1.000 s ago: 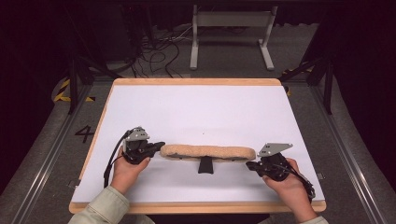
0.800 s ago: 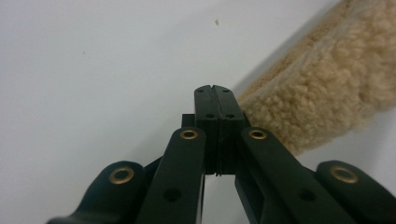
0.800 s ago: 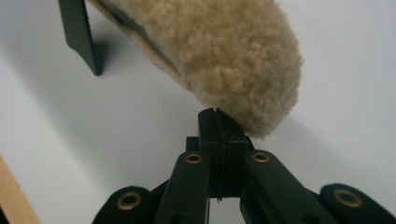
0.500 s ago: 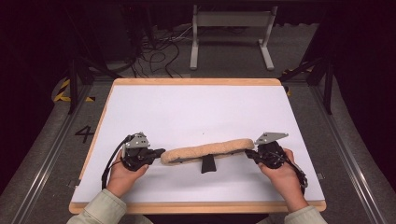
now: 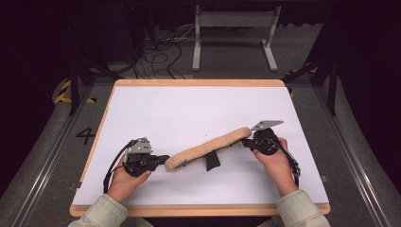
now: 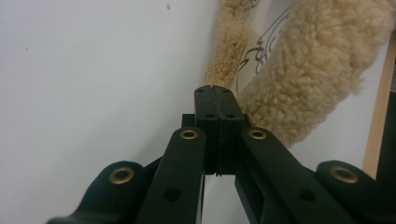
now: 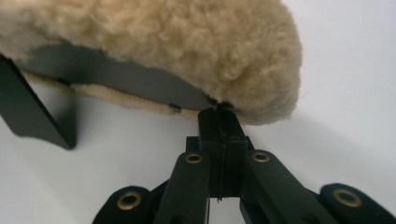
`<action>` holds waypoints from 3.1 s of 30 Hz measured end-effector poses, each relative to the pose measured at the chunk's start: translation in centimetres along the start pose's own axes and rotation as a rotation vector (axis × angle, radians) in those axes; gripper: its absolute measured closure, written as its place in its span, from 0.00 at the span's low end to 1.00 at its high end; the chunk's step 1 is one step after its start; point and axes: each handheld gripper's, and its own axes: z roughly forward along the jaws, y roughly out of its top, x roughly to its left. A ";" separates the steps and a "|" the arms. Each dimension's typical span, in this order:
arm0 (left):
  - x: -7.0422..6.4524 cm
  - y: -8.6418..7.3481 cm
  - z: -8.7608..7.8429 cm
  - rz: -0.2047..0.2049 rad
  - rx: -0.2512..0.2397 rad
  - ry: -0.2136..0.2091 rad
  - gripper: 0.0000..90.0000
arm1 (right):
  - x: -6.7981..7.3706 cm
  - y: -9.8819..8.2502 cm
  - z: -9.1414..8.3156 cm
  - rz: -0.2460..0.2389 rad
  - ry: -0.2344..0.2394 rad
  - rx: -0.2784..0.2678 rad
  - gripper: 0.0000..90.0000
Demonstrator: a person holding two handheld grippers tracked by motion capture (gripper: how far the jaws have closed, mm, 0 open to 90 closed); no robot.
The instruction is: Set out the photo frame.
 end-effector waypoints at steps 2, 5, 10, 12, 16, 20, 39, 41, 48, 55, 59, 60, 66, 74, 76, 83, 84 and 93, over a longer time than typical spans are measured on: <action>-0.1 0.0 0.1 0.014 0.004 -0.009 1.00 | -0.3 0.6 0.4 0.011 0.001 -0.014 1.00; -0.3 0.1 0.3 0.018 0.009 -0.024 1.00 | -0.6 1.3 1.1 0.026 0.007 -0.011 1.00; -0.6 0.2 0.5 0.035 0.018 -0.043 1.00 | -1.1 2.3 1.9 0.059 0.012 -0.031 1.00; -0.7 0.2 0.5 0.038 0.020 -0.045 1.00 | -1.3 2.5 2.2 0.070 0.017 -0.036 1.00; -0.7 0.2 0.5 0.040 0.022 -0.050 1.00 | -1.1 2.5 1.9 0.058 -0.003 -0.030 1.00; -0.8 0.1 0.3 0.050 0.033 -0.057 1.00 | -0.7 2.0 1.0 0.040 -0.013 -0.043 1.00; -3.5 0.9 1.6 0.184 0.116 -0.267 1.00 | 0.2 -0.7 -4.0 0.045 0.007 -0.140 1.00; -3.8 1.0 1.9 0.195 0.123 -0.297 1.00 | 0.3 -0.9 -4.5 0.045 0.006 -0.142 1.00; -4.7 1.3 2.6 0.225 0.132 -0.347 1.00 | 0.9 -1.7 -5.5 0.030 0.006 -0.135 1.00; -5.9 1.8 3.5 0.252 0.144 -0.391 1.00 | 1.4 -1.9 -6.2 0.022 0.008 -0.152 1.00; -6.3 2.0 4.0 0.256 0.143 -0.409 1.00 | 1.5 -1.9 -6.3 0.014 0.010 -0.151 1.00; -6.4 2.0 4.1 0.257 0.144 -0.415 1.00 | 1.6 -1.9 -6.3 0.014 0.010 -0.154 1.00; -7.2 2.5 5.1 0.272 0.144 -0.436 1.00 | 2.0 -1.8 -6.4 0.005 0.018 -0.154 1.00; -7.7 2.7 5.6 0.283 0.139 -0.433 0.99 | 2.9 -1.6 -6.6 -0.018 0.046 -0.161 1.00; -7.7 2.5 5.5 0.281 0.143 -0.421 0.99 | 3.4 -1.6 -6.7 -0.036 0.060 -0.164 1.00; -7.6 2.2 3.6 0.299 0.098 -0.464 1.00 | 4.7 -1.5 -7.2 -0.078 0.087 -0.169 1.00; -7.8 2.3 3.3 0.316 0.086 -0.483 1.00 | 4.8 -1.6 -7.2 -0.080 0.090 -0.168 1.00; -9.9 2.9 3.4 0.371 0.074 -0.563 1.00 | 4.9 -1.5 -7.1 -0.080 0.088 -0.164 1.00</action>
